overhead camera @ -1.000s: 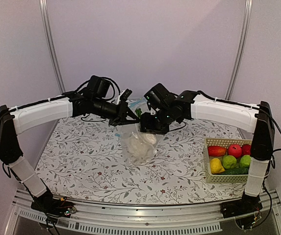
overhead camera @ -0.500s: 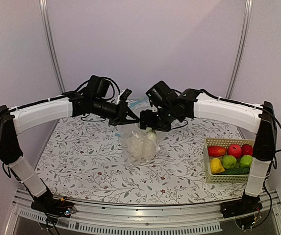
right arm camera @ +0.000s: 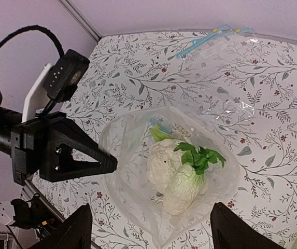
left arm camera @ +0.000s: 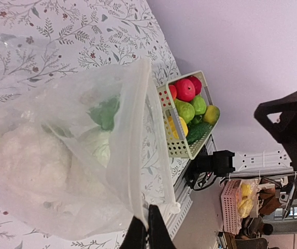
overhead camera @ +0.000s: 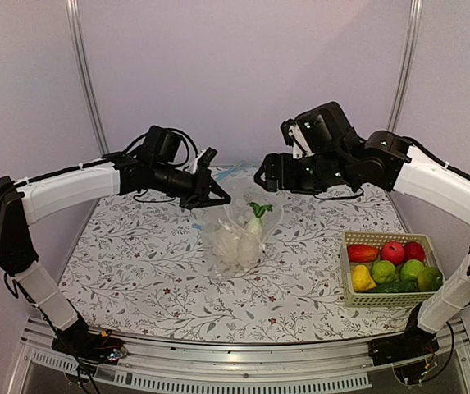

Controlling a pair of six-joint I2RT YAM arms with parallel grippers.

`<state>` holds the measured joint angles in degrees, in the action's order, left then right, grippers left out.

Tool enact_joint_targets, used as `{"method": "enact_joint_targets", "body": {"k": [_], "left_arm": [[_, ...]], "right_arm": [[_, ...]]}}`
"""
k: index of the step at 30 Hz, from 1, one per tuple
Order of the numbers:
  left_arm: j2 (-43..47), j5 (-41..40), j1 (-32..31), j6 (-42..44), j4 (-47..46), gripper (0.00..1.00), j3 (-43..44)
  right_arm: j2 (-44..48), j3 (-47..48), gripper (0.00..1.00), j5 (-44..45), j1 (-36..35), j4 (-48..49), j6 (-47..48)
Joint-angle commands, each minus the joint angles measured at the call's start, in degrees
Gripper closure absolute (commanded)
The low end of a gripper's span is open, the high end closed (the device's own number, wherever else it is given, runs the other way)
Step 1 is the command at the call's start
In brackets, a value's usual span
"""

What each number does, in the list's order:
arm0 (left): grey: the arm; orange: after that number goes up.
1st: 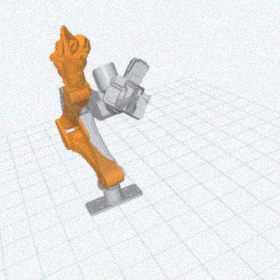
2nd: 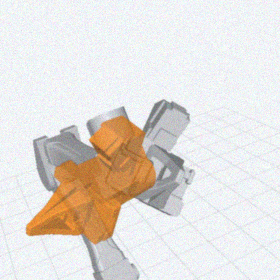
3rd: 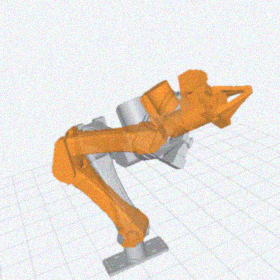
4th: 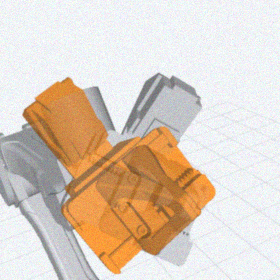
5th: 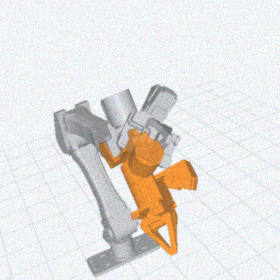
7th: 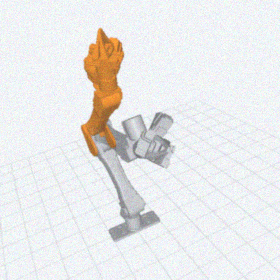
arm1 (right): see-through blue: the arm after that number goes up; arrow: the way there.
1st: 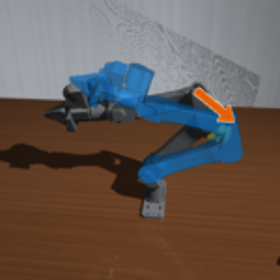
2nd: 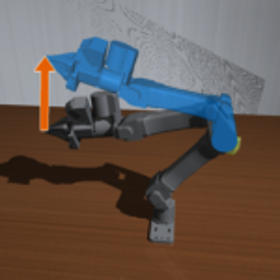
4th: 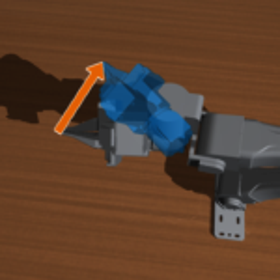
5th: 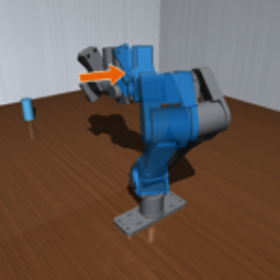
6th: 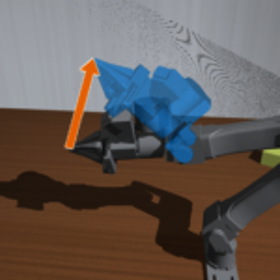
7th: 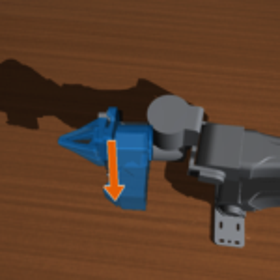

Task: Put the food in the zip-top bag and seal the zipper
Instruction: Pick up the fake fruit from the bin.

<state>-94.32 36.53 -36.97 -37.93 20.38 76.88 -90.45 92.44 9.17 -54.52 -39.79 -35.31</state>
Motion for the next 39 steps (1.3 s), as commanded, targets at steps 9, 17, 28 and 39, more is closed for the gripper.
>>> {"method": "enact_joint_targets", "body": {"k": [9, 17, 28, 39], "left_arm": [[1.6, -0.2, 1.3, 0.6, 0.3, 1.00, -1.3], [2.0, -0.3, 1.3, 0.7, 0.3, 1.00, -2.0], [2.0, -0.2, 1.3, 1.0, 0.3, 1.00, -1.9], [2.1, -0.2, 1.5, 1.2, 0.5, 1.00, -1.7]], "right_arm": [[18.2, -19.3, 0.22, 7.5, 10.7, -10.3, -1.7], [24.5, -35.1, 0.25, 1.5, 23.0, -13.2, -10.7], [30.6, -47.6, 0.24, 1.5, 29.4, -14.5, -18.7], [24.0, -49.0, 0.32, -4.6, 29.3, -7.2, -17.6]]}}
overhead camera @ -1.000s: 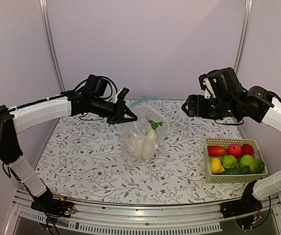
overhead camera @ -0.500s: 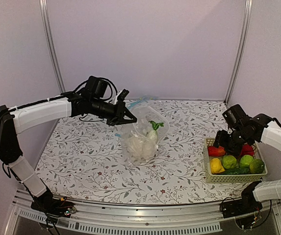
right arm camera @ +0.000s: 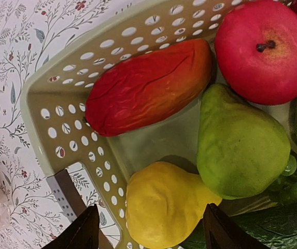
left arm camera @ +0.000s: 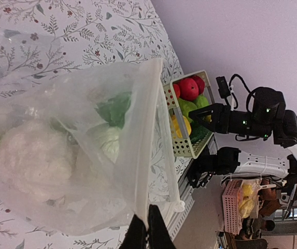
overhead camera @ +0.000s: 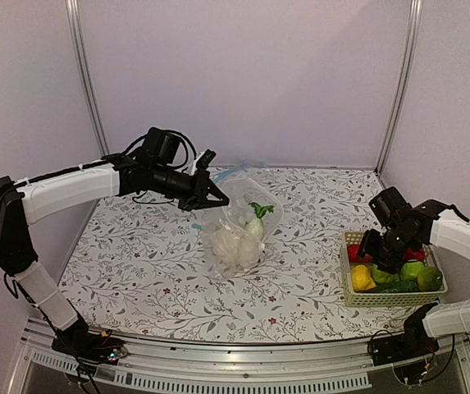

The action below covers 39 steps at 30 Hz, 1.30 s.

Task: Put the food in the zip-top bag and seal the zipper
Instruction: Pick up the fake fruit from the bin.

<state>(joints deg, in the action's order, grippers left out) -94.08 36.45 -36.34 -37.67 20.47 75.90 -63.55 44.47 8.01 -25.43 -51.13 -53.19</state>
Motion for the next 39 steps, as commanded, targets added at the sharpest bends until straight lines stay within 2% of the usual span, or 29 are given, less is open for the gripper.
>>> {"method": "enact_joint_targets", "body": {"k": [1, 16, 19, 23, 27, 39], "left_arm": [[1.9, -0.1, 0.8, 0.9, 0.4, 1.00, -0.7], [1.6, -0.3, 1.0, 1.0, 0.8, 1.00, -0.1], [1.5, -0.1, 1.0, 1.0, 0.9, 1.00, 0.2], [1.7, -0.3, 0.9, 1.1, 1.2, 1.00, 0.3], [2.1, -0.6, 0.9, 1.1, 1.2, 1.00, 0.0], [1.9, 0.0, 0.9, 0.8, 0.6, 1.00, 0.1]], "right_arm": [[-3.9, -1.1, 0.33, -3.9, 0.2, 4.6, 0.4], [-5.3, -5.6, 0.39, -4.7, 0.3, 5.4, -1.6], [-5.7, -5.2, 0.44, -4.8, 0.3, 6.1, -1.4], [-5.8, -4.9, 0.54, -4.8, 0.2, 5.7, -1.0], [-3.2, -3.4, 0.58, -3.8, 0.2, 3.2, -1.1], [7.2, 7.0, 0.59, 2.0, 0.3, -7.7, 2.6]]}}
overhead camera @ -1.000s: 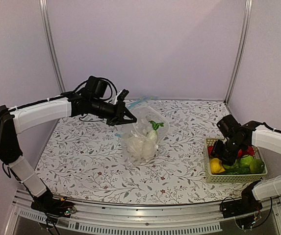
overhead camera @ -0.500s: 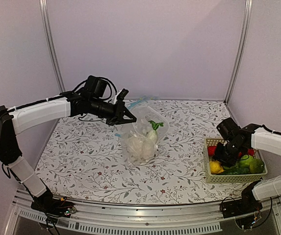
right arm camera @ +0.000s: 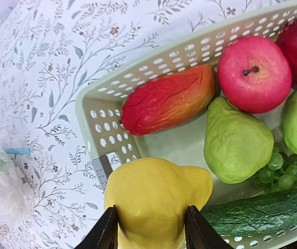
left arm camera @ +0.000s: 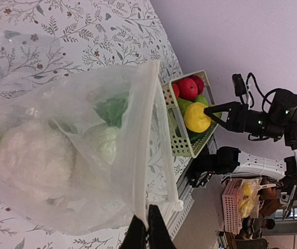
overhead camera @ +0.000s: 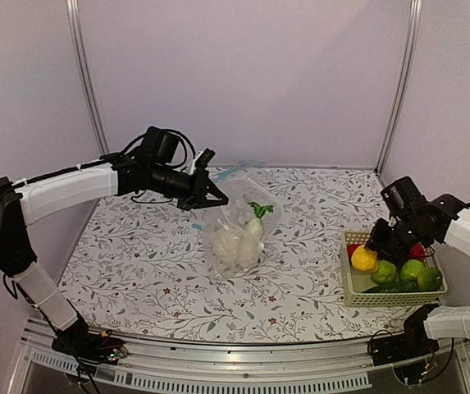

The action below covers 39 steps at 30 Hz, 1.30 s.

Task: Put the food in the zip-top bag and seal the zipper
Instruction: Pick up the fake fruit from the bin, then place the fake fruit in the zipper food storage bag.

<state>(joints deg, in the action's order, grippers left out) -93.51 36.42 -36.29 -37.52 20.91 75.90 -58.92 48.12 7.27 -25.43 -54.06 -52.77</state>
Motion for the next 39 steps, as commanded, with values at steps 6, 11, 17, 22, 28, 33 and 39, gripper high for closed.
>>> {"method": "enact_joint_targets", "body": {"k": [6, 11, 17, 22, 28, 33, 39], "left_arm": [[1.4, 0.3, 0.7, 0.4, 0.0, 1.00, 0.0], [1.5, 0.3, 0.6, 0.2, -0.1, 1.00, -0.1], [1.0, 0.6, -0.5, 0.4, -0.2, 1.00, 0.5], [-1.1, 1.1, -2.8, 0.6, -0.3, 1.00, 2.2], [-2.9, 2.5, -5.1, 0.9, -0.4, 1.00, 5.0], [-3.0, 3.0, -5.6, 0.9, -0.3, 1.00, 5.0], [-2.6, 3.6, -5.8, 0.9, 0.0, 1.00, 4.6]], "right_arm": [[6.0, 6.7, 0.60, 2.4, 0.1, -5.1, 5.1], [6.9, 7.6, 0.61, 2.6, 0.1, -6.3, 6.3], [8.1, 10.5, 0.61, -3.4, -3.5, -0.3, 8.4], [6.5, 16.1, 0.61, -3.6, -10.5, 4.9, 10.0], [-1.2, 20.6, 0.60, -3.9, -19.2, 16.0, 11.4], [-10.1, 23.9, 0.60, -6.5, -22.7, 25.2, 12.9], [-21.6, 29.1, 0.61, -10.5, -26.7, 29.8, 15.0]]}}
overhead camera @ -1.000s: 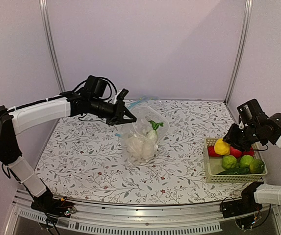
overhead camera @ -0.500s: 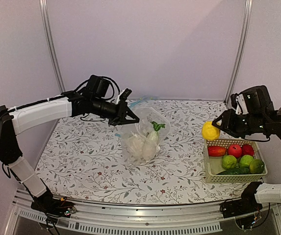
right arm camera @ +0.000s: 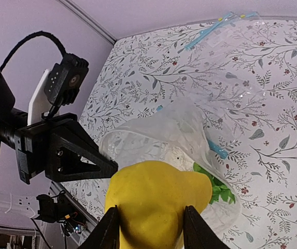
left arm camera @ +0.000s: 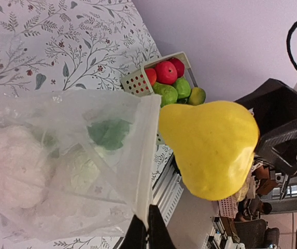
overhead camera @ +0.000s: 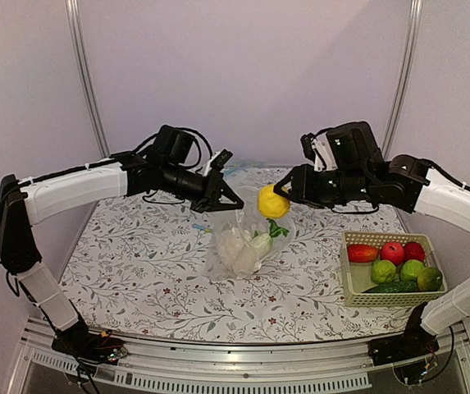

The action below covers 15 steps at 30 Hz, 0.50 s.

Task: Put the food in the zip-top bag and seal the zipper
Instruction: Place the fake fruit in the zipper food storage bag.

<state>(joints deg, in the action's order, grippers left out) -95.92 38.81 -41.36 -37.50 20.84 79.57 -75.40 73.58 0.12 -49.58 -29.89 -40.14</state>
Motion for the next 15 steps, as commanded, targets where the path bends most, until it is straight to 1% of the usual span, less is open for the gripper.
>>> {"method": "enact_joint_targets", "body": {"k": [1, 6, 12, 15], "left_arm": [[-0.1, 1.1, -0.7, 0.9, 0.2, 1.00, 1.0], [0.0, 1.0, -0.7, 1.2, 0.5, 1.00, 1.1], [-0.1, 0.8, -0.6, 1.2, 0.6, 1.00, 0.9], [0.1, 0.6, -0.6, 1.2, 0.9, 1.00, 1.0]], "right_arm": [[-6.9, 4.3, 0.61, -4.0, -3.0, 6.0, 2.5], [-12.3, 4.9, 0.61, -3.6, -4.2, 8.9, 2.9], [-15.8, 3.8, 0.62, 9.9, -4.4, 10.1, 5.1], [-17.4, 4.3, 0.63, 13.6, -4.4, 10.3, 5.9]]}}
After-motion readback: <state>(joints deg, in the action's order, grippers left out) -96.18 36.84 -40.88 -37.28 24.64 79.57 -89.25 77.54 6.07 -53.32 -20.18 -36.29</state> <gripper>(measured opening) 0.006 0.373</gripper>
